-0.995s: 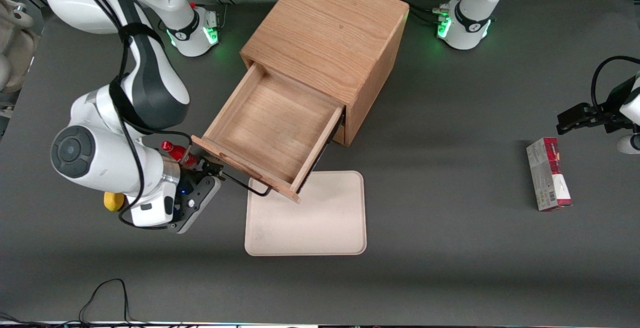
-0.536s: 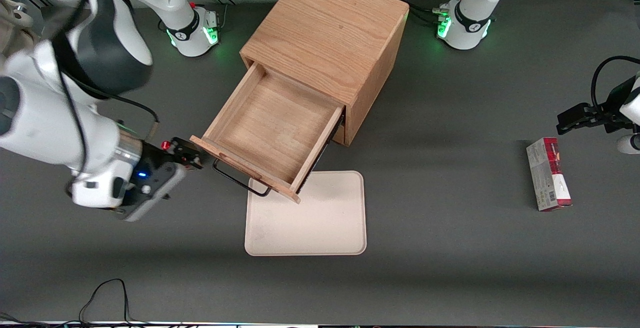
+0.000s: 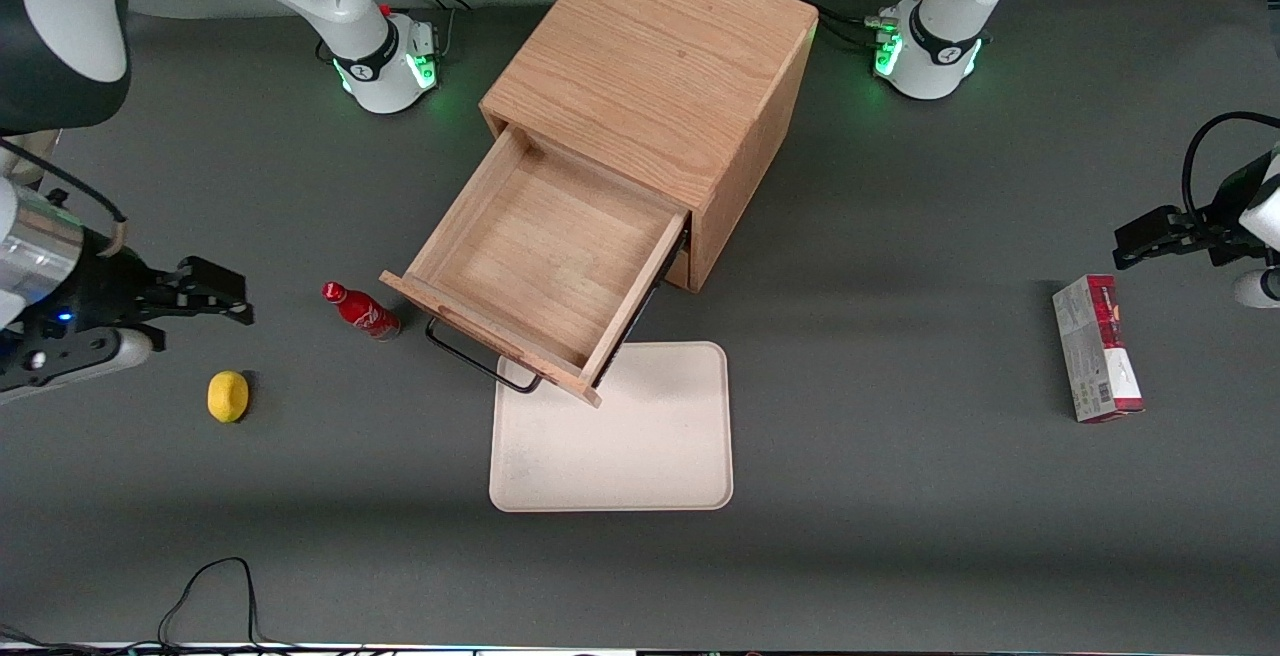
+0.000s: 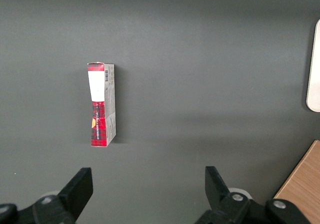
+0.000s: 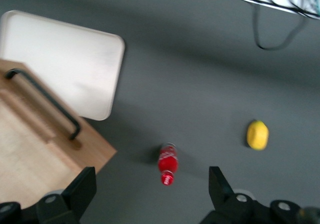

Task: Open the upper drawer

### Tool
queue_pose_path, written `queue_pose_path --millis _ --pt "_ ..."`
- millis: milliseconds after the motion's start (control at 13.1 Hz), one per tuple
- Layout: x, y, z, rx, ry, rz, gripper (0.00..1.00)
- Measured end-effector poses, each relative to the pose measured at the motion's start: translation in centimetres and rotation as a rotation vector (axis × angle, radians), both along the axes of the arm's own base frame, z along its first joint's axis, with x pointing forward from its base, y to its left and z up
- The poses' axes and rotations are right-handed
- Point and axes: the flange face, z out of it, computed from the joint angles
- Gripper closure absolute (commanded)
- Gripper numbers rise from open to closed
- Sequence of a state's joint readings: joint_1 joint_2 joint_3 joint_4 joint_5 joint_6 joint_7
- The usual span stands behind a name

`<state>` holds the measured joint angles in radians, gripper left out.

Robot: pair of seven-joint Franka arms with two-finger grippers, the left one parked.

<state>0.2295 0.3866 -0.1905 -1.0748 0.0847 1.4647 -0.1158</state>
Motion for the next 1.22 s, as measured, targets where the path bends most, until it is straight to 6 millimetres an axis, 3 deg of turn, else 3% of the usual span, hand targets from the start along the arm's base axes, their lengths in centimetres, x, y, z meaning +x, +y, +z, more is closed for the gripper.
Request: queue_pose_path --millis 306,459,765,1224 --pt "-1.5 -6.8 -1.0 -0.003 -0.016 -0.138 0.0" --pt "-3.2 -9.0 -0.9 0.02 -0.027 -0.165 0.0" --pt "-6.1 -9.6 -0.6 0.029 -0.038 -0.174 0.0" --pt "-7.6 -10.0 -0.6 -0.03 0.018 -0.17 0.0"
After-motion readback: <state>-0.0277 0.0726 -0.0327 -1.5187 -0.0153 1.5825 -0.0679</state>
